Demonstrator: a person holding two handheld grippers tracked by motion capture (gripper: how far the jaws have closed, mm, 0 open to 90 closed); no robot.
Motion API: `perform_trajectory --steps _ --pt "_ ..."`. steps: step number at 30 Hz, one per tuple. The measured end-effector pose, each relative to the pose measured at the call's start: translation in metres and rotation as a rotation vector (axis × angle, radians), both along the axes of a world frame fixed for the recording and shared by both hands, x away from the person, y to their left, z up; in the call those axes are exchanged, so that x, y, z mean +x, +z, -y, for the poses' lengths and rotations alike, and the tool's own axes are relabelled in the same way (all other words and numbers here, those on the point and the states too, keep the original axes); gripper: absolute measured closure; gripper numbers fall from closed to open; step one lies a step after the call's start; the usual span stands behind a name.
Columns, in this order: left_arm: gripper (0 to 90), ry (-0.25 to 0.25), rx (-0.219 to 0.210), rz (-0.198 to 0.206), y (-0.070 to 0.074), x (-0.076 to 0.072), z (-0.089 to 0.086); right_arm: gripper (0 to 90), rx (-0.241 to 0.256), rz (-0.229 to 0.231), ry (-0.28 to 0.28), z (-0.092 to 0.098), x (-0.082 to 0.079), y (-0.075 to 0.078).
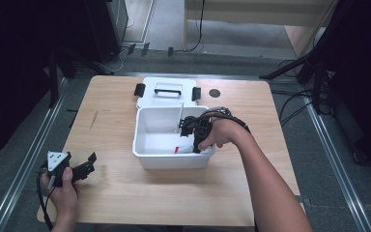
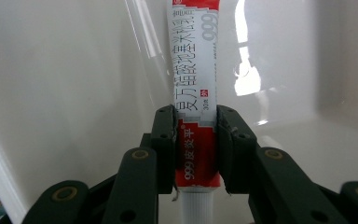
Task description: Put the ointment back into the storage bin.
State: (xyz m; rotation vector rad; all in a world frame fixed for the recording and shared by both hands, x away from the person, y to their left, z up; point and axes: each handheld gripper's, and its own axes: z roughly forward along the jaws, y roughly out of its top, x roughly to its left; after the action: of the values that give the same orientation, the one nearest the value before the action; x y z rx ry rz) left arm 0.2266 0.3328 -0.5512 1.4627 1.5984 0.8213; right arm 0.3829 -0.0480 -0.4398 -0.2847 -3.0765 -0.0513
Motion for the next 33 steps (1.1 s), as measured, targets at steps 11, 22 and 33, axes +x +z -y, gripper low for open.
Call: perform_trajectory --steps 11,22,33 --pt "6.9 0.001 -0.005 0.002 0.0000 0.0001 -0.0001 71.3 -0.067 0.015 0.014 -0.0053 -0.0017 -0.0029" --pt "6.9 0.002 -0.006 0.002 0.0000 0.0001 -0.0001 70.1 -0.068 0.013 0.013 -0.0048 -0.0022 -0.0029" --pt "6.9 0.001 -0.006 0.003 0.0000 0.0002 -0.0001 70.7 -0.065 0.009 0.016 -0.0041 -0.0022 -0.0032"
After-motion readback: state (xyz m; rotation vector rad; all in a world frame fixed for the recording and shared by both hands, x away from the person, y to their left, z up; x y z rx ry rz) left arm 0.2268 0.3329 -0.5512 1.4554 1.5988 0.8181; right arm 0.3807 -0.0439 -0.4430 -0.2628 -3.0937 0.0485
